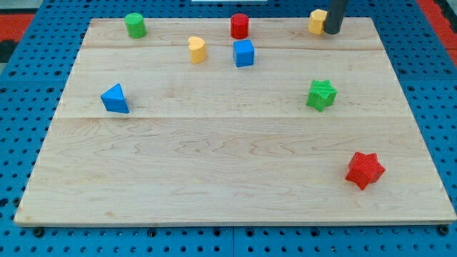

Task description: Push the blue cube towards the yellow heart

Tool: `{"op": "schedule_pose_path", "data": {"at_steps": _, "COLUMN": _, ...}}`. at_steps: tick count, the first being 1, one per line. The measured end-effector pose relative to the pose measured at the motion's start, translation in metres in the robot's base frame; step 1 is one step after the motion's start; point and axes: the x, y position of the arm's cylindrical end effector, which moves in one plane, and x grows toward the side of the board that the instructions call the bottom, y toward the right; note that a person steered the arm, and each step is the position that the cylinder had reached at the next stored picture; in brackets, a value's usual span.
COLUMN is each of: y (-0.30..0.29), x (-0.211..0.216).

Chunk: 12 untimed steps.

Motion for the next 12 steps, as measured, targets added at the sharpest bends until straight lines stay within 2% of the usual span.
{"op": "schedule_pose_path", "data": {"at_steps": 2, "y": -0.007, "x": 0.077}}
{"op": "schedule_pose_path", "data": {"at_steps": 9, "y": -0.067, "x": 0.082}}
{"op": "schedule_pose_path", "data": {"at_steps": 12, "y": -0.066, "x": 0.113}}
